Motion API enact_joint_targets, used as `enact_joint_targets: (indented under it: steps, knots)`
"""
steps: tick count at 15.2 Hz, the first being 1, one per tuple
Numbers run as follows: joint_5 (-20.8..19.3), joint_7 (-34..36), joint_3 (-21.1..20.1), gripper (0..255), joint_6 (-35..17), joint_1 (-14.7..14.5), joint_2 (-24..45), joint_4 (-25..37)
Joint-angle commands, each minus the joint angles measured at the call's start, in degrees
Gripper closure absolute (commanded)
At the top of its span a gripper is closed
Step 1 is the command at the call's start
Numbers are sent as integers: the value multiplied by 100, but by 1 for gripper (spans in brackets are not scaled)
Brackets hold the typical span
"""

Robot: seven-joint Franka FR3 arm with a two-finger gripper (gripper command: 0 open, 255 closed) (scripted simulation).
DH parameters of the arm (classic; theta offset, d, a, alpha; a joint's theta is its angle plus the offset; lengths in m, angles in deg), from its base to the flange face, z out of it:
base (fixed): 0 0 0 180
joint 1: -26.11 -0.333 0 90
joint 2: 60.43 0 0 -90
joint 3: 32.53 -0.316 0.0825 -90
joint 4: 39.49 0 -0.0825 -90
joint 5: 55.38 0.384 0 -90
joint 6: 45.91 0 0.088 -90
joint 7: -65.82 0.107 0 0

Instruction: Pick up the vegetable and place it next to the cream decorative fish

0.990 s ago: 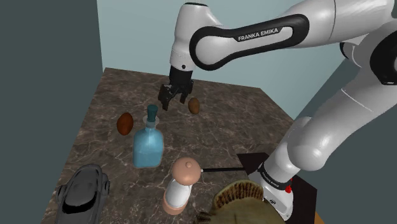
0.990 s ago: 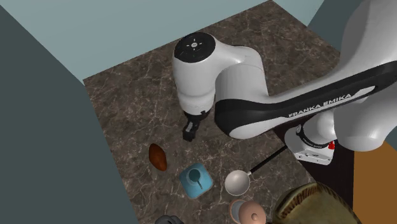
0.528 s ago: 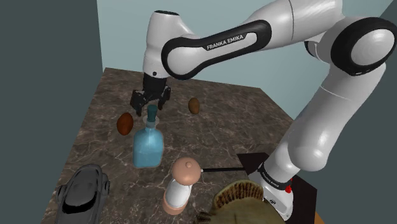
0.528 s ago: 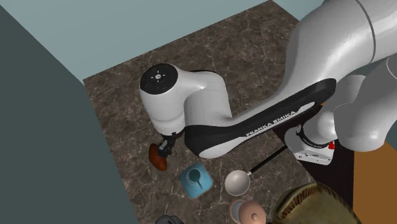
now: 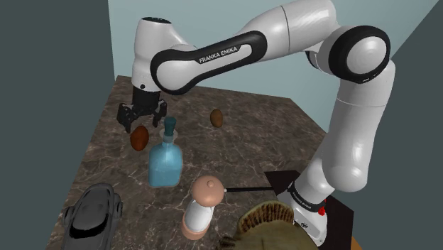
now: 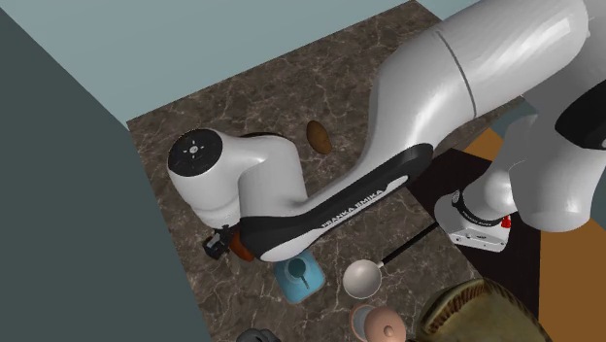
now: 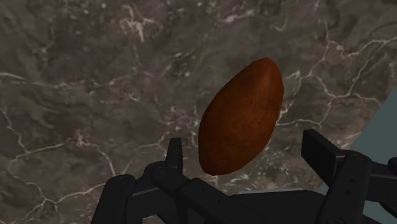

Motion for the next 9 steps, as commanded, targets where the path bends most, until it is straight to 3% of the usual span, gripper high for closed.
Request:
enact_joint_targets:
  steps: [1,9]
  knots:
    - [-48,51,16,0,-105,-37,122,21]
    - [-135,107,56,0,-377,-84,329,-53]
